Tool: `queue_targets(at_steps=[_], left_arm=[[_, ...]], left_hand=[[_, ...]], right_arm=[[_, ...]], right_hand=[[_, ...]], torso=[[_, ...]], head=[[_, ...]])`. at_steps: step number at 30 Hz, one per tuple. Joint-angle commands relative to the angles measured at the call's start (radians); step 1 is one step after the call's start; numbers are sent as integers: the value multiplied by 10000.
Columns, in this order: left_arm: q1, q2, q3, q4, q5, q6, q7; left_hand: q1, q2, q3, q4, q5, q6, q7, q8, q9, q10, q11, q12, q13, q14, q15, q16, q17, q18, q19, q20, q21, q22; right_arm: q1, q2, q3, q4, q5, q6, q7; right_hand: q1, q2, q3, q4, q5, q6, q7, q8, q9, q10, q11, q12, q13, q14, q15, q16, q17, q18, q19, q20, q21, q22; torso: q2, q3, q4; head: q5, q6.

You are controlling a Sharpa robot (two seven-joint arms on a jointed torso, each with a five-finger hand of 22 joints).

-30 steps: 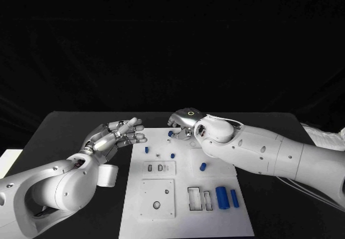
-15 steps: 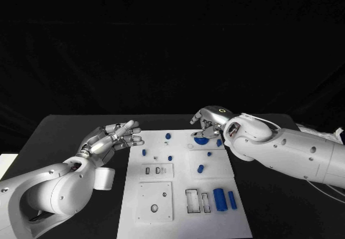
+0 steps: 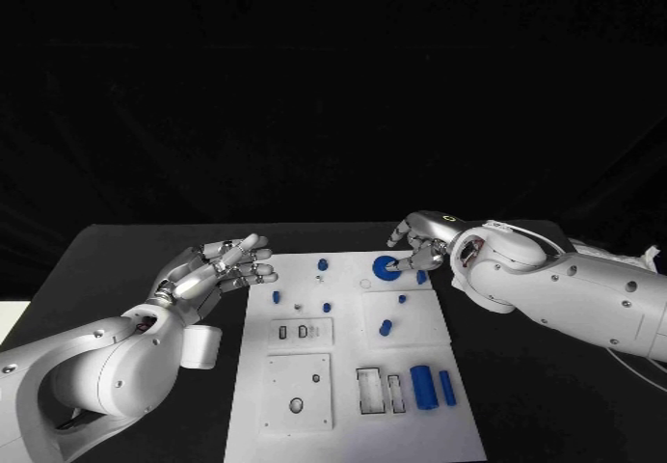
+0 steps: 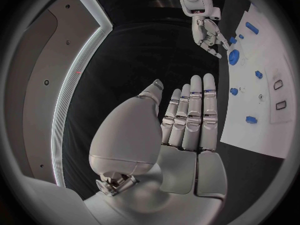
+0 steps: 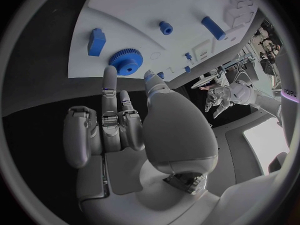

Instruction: Assemble the parts on the task board

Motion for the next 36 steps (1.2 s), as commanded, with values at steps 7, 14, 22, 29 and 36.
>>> queue_targets(at_steps=[7,14,22,29,36], left_arm=[[10,46,8,-35,15,248,35],[10,46,8,-44,15,253,26],[10,43,8,-41,15,266,21],[10,48,8,-49,15,274,14],[10,47,8,-56,15,279,8]], left_hand=[[82,6,10,-73,-45,-4,54,-53,-13,-39,45,-34,-10,-85,6,-31,17,90,-42,58,48,-3],[82,6,10,-73,-45,-4,54,-53,-13,-39,45,-34,-10,-85,6,-31,17,90,-42,58,48,-3],[88,14,14,-83,-44,6,48,-61,-11,-29,41,-41,-7,-84,5,-40,29,92,-47,60,50,-3],[88,14,14,-83,-44,6,48,-61,-11,-29,41,-41,-7,-84,5,-40,29,92,-47,60,50,-3],[88,14,14,-83,-44,6,48,-61,-11,-29,41,-41,-7,-84,5,-40,29,92,-47,60,50,-3]], right_arm=[[-73,224,4,-169,-75,517,-186],[-102,301,4,-256,-331,697,-293],[-142,413,4,-426,-521,787,-378],[-171,570,4,-608,-616,862,-420],[-216,656,4,-746,-633,977,-437]], right_hand=[[247,71,59,6,21,-11,-17,134,15,732,23,296,2055,214,84,-41,22,-192,100,9,95,126],[541,231,276,-262,-105,89,-31,253,21,1051,12,805,2566,204,71,-45,31,-244,191,1,234,404],[562,227,321,-310,-157,85,-28,260,14,1090,16,865,2625,202,73,-45,32,-255,209,1,263,463],[564,238,341,-321,-178,78,-25,260,10,1090,18,865,2625,201,74,-45,33,-254,207,1,263,460],[574,333,443,-360,-178,110,-23,285,8,1090,20,865,2625,198,74,-46,34,-263,221,3,288,508]], torso=[[-8,-18,23],[-1,-21,18],[-4,-22,28],[-10,-17,30],[-6,-17,21]], head=[[-13,-62],[-47,-78],[-44,-105],[-36,-128],[-33,-142]])
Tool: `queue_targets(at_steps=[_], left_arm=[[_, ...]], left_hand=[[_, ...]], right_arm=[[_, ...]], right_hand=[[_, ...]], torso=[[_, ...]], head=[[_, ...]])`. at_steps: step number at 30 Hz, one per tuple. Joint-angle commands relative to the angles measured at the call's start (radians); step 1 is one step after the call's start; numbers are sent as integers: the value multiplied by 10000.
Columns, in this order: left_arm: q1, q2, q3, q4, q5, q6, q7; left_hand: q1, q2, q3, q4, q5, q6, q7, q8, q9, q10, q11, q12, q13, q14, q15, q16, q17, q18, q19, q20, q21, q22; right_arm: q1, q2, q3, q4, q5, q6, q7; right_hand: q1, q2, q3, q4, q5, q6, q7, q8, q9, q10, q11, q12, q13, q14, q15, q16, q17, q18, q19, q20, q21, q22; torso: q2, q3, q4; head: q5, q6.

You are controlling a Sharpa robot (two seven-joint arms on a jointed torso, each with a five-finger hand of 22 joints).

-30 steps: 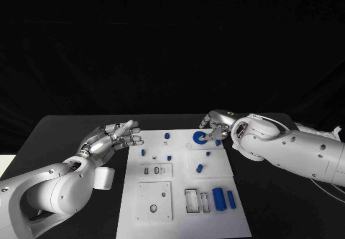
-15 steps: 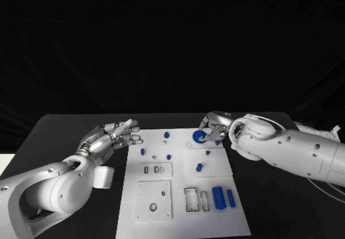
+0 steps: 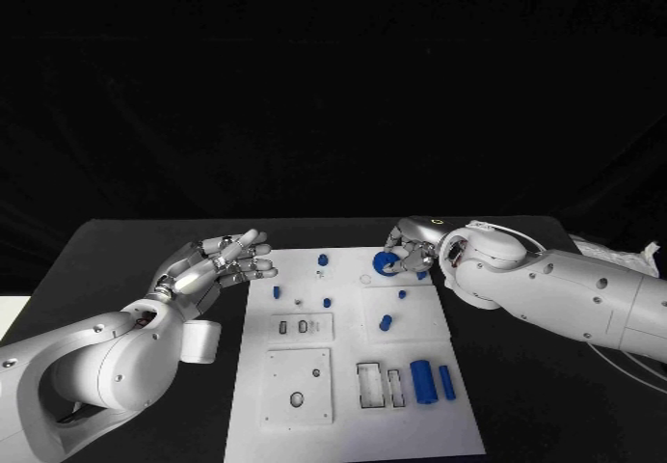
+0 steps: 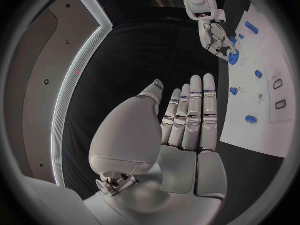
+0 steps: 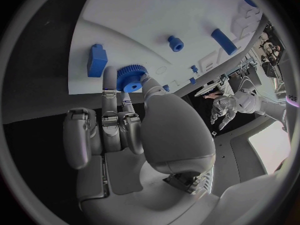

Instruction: Assemble the parts on the task board

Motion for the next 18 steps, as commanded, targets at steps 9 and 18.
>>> queue_targets(at_steps=[9,18], left_arm=[[11,17,7,3,15,233,22],[11,16,7,-2,15,239,15]], left_hand=[[88,14,-13,-57,-44,6,48,-62,-12,-29,41,-41,-10,-84,5,-40,9,91,-10,24,50,-3],[88,17,-14,-61,-45,9,47,-69,-11,-25,41,-47,-9,-87,6,-48,17,91,-14,25,51,-4]], right_arm=[[-48,44,-12,-84,-196,347,-90],[-60,33,-12,-18,-352,77,-1]], right_hand=[[100,291,294,-73,3,252,-13,148,20,1092,1,34,2630,190,58,-49,18,-126,246,-7,101,208],[483,672,1069,-492,-330,682,-148,270,59,1092,-115,34,2630,138,-22,-61,7,-144,275,-69,155,315]], torso=[[2,3,-1],[2,2,-2]], head=[[1,-21],[-1,-38]])
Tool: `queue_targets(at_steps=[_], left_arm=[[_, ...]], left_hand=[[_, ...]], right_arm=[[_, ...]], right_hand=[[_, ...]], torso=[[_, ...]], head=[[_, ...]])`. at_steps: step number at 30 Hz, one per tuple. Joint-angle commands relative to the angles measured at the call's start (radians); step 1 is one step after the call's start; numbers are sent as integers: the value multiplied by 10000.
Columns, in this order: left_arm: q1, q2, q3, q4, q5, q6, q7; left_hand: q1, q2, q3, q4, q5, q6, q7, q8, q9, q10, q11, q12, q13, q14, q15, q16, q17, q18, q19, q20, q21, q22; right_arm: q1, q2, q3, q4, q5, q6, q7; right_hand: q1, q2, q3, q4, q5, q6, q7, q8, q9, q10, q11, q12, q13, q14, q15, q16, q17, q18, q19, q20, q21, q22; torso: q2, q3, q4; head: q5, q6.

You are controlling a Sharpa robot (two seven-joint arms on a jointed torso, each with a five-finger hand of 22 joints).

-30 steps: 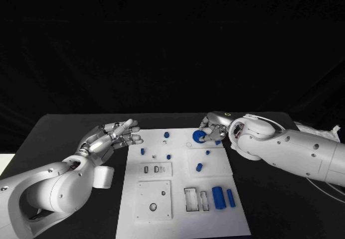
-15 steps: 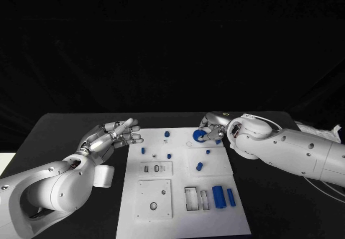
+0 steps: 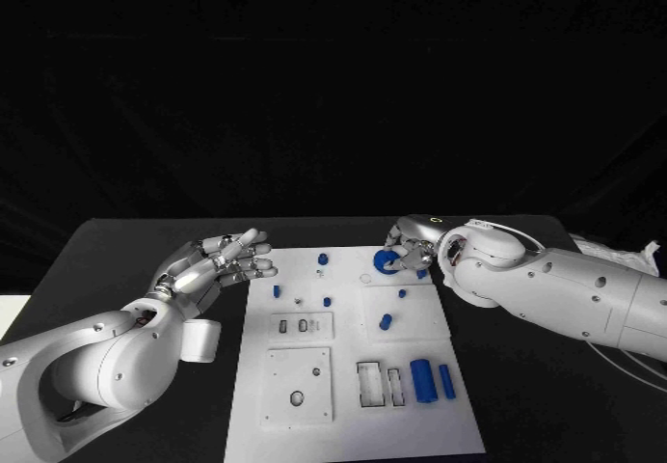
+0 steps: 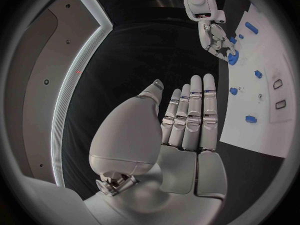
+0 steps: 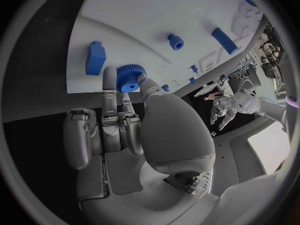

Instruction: Assemble the parts on the task board

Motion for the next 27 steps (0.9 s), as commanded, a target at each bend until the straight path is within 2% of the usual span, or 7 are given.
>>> queue_targets(at_steps=[1,6,13,21,27], left_arm=[[11,16,7,7,15,221,36],[10,23,7,6,15,233,34],[10,34,7,7,15,246,28],[10,72,7,15,15,280,8],[10,98,7,17,15,307,-3]], left_hand=[[88,17,-13,-61,-45,9,47,-69,-11,-25,41,-47,-10,-87,6,-48,9,93,-15,25,51,-3],[87,17,-14,-62,-45,9,47,-72,-11,-24,41,-50,-9,-90,7,-52,12,93,-17,26,51,-4],[87,17,-14,-62,-45,9,47,-72,-11,-24,41,-50,-9,-90,7,-52,12,93,-17,26,51,-4],[87,17,-14,-62,-45,9,47,-72,-11,-24,41,-50,-9,-90,7,-52,12,93,-17,26,51,-4],[87,17,-14,-62,-45,9,47,-72,-11,-24,41,-50,-9,-90,7,-52,12,93,-17,26,51,-4]], right_arm=[[-63,-10,-36,9,-298,15,-7],[-78,-11,-36,150,-355,-448,150],[-84,45,-29,651,-561,-1278,146],[-60,451,-23,1271,-950,-1567,-161],[-68,1039,-36,1374,-1358,-1636,-576]], right_hand=[[218,246,268,-147,-83,273,-93,129,70,1053,-94,34,2632,130,-32,-62,-3,-148,259,-56,45,332],[190,330,625,-297,-94,542,-182,200,129,1053,-166,34,2632,116,-65,-56,-10,-159,277,-94,70,386],[-106,157,861,-385,37,560,-181,120,139,1053,-168,34,2632,123,-72,-49,-11,-162,280,-105,76,396],[-242,101,967,-410,32,541,-165,67,136,1053,-156,34,2632,130,-66,-46,-10,-164,283,-103,81,407],[-300,114,1080,-443,20,550,-167,41,140,1053,-156,34,2632,133,-64,-46,-10,-162,278,-101,76,395]], torso=[[2,3,-3],[-1,-1,5],[-4,-3,11],[-2,-10,20],[-3,-20,24]], head=[[-4,-13],[-19,-3],[11,-4],[103,-9],[146,-22]])
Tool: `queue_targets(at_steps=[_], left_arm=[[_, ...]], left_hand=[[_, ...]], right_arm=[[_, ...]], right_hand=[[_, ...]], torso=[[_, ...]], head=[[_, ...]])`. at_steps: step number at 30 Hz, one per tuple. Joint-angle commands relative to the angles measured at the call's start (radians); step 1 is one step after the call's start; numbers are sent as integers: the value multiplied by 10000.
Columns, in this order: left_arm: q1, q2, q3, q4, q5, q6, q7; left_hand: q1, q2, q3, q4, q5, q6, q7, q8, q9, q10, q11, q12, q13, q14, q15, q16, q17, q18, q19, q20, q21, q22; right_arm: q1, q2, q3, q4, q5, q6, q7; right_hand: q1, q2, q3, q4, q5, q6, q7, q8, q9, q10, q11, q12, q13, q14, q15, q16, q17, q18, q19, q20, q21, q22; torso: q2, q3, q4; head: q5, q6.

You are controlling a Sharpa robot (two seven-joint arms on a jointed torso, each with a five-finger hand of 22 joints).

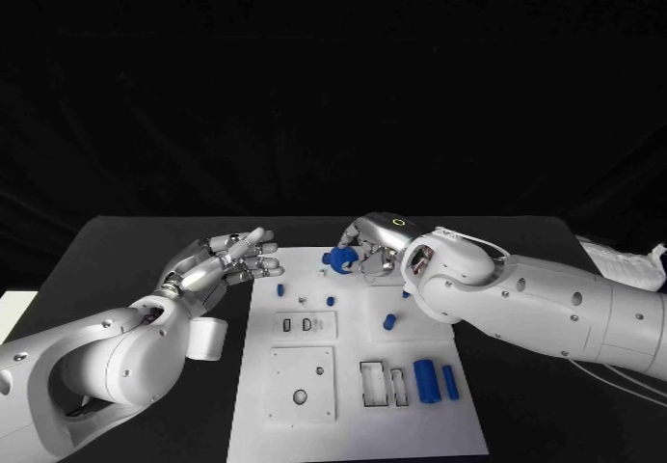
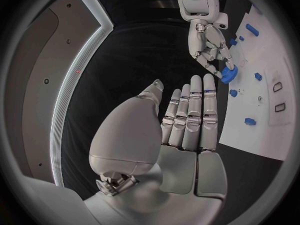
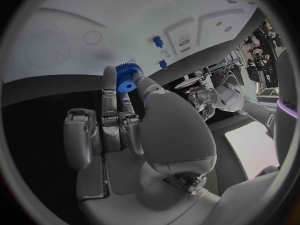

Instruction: Assemble the parts on the task board

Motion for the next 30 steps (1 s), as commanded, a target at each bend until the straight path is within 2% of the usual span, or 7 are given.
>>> queue_targets(at_steps=[1,8,13,18,20,23,30], left_arm=[[10,28,8,20,15,250,26],[10,62,8,21,15,252,26],[10,67,8,14,15,248,25],[11,76,8,8,15,247,27],[11,77,8,8,15,248,26],[11,81,8,8,15,249,26],[11,75,9,12,15,248,20]], left_hand=[[87,17,-14,-62,-45,9,47,-33,-11,-24,41,-50,-10,-90,7,-53,15,92,-17,26,51,-4],[87,17,-14,-62,-45,9,47,-33,-11,-24,41,-50,-10,-90,7,-53,15,92,-17,26,51,-4],[87,17,-14,-62,-45,9,47,-33,-11,-24,41,-50,-10,-90,7,-53,15,92,-17,26,51,-4],[87,17,-14,-62,-45,9,47,-33,-11,-24,41,-50,-10,-90,7,-53,15,92,-17,26,51,-4],[87,17,-14,-62,-45,9,47,-33,-11,-24,41,-50,-10,-90,7,-53,15,92,-17,26,51,-4],[87,17,-14,-62,-45,9,47,-33,-11,-24,41,-50,-10,-90,7,-53,15,92,-17,26,51,-4],[87,17,-14,-62,-45,9,47,-33,-11,-24,41,-50,-10,-90,7,-53,15,92,-17,26,51,-4]], right_arm=[[-12,297,-14,-24,-628,-249,-489],[-160,992,-114,-440,-755,56,-777],[-224,1275,-163,-677,-753,272,-890],[-242,1425,-193,-756,-766,501,-896],[-246,1464,-204,-770,-778,602,-903],[-249,1500,-216,-809,-802,711,-949],[-251,1544,-229,-955,-868,709,-1084]], right_hand=[[-111,16,109,-28,-1,478,-238,26,147,1036,-36,35,2634,133,-65,-46,-7,-161,228,-52,37,395],[-173,-8,194,-68,16,460,-224,-11,145,1036,-28,35,2634,133,-62,-47,-7,-163,229,-50,39,400],[-205,-20,219,-77,16,445,-216,-30,142,1036,-21,35,2634,133,-59,-47,-7,-161,225,-48,36,394],[-242,-41,252,-95,17,427,-206,-54,140,1036,-14,35,2634,135,-54,-47,-7,-161,224,-44,34,392],[-275,-63,266,-105,10,418,-198,-68,139,1036,-7,35,2634,136,-50,-46,-6,-162,225,-42,36,398],[-363,-107,295,-118,-30,391,-180,-106,135,1036,8,35,2634,140,-41,-45,-5,-160,219,-34,30,385],[-667,-272,313,-104,-296,94,-57,-358,70,1036,104,35,2634,160,12,-40,2,-153,194,9,7,340]], torso=[[9,-5,-4],[6,-3,26],[9,1,-7],[8,5,-18],[14,10,-27],[18,16,-36],[8,15,-28]], head=[[35,-1],[72,-45],[139,-71],[166,-88],[182,-19],[184,-32],[123,-49]])
